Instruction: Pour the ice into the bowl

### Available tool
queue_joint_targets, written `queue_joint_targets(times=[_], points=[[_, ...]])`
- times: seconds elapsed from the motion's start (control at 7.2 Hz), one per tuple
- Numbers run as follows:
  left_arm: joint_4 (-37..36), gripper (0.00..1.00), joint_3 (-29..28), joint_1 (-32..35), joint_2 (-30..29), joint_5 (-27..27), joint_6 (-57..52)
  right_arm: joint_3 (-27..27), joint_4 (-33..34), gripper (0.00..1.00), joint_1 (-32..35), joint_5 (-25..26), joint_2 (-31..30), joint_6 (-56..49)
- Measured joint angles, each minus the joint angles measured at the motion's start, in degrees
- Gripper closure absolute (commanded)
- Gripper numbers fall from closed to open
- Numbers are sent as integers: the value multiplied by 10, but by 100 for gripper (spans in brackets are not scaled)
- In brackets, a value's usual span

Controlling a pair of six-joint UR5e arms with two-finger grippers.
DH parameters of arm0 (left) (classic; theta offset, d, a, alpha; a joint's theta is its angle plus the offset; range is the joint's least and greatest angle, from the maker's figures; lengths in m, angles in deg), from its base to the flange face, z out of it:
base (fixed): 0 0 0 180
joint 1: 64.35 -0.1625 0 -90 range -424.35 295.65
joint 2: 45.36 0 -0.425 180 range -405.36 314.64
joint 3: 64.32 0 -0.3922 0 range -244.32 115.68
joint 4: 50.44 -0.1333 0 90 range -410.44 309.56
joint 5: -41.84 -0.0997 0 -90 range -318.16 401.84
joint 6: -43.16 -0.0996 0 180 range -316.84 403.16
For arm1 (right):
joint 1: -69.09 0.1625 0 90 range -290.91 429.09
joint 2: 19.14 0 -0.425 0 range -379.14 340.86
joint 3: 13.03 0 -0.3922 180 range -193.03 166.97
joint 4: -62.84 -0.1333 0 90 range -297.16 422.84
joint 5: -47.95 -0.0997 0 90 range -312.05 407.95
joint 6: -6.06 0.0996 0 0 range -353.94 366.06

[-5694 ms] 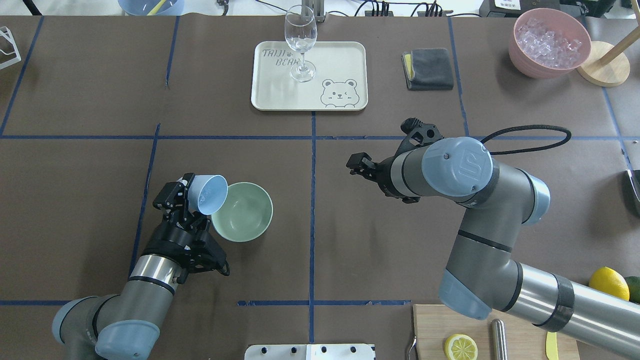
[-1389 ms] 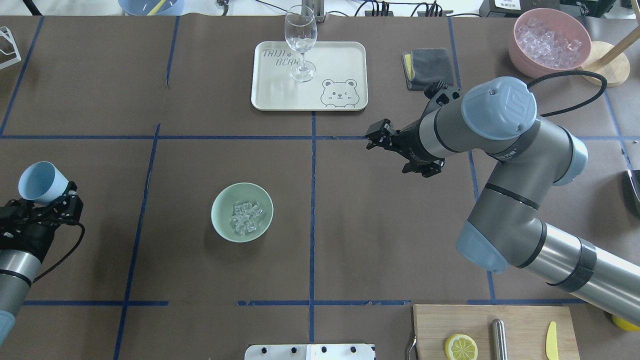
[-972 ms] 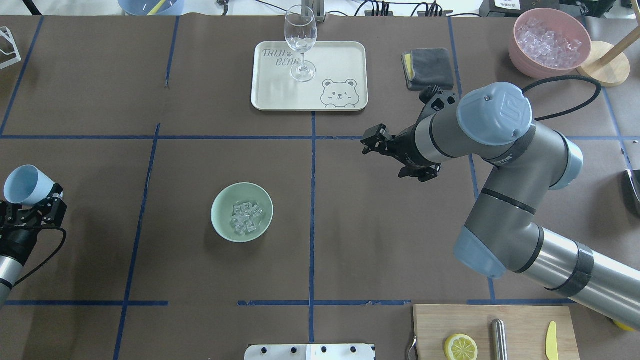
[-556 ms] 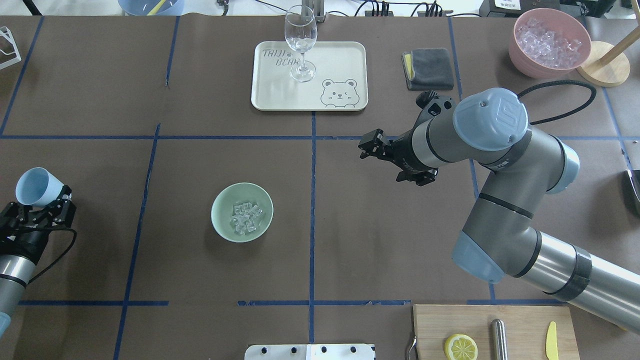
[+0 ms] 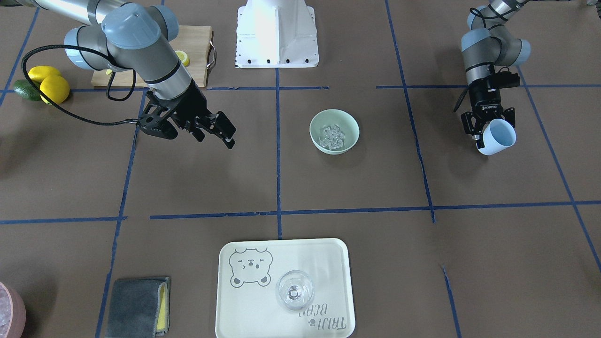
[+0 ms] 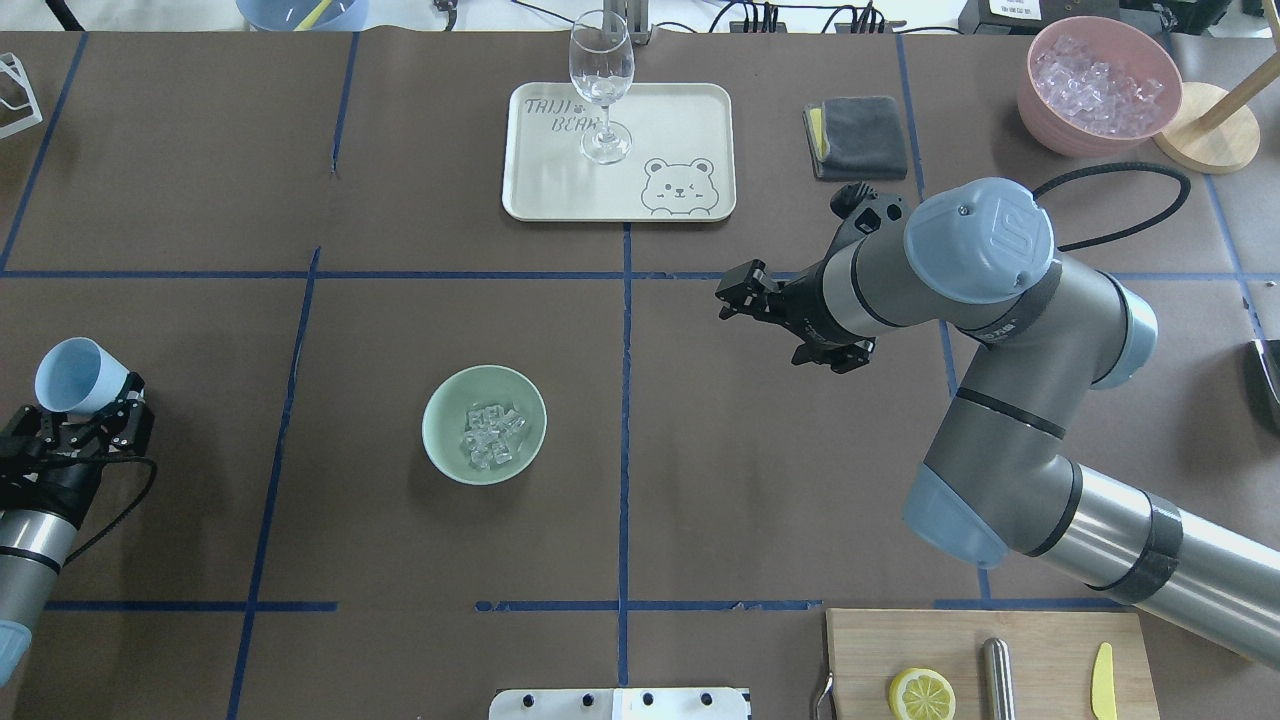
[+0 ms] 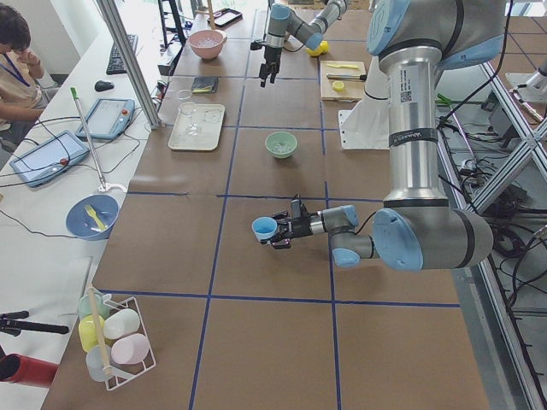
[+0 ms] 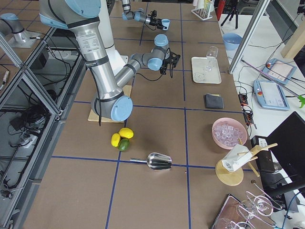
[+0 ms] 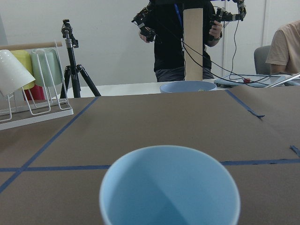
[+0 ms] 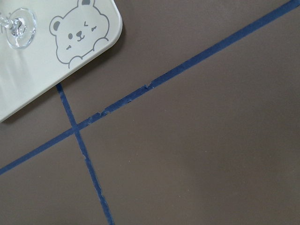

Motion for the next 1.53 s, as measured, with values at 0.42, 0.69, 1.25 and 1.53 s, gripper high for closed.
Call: queue_joint_targets(times=[0.42,0.69,1.25,1.53], points=[[0,61,-4,0,-3,0,1,1,1,0,-1,0,1,0],[0,59,-8,1,-2,0,1,2,1,0,-1,0,1,2],[0,0,-10,1,-2,0,-1,2,1,0,-1,0,1,4],[0,0,-9,0,-1,2,-1,2,1,0,-1,0,1,3]])
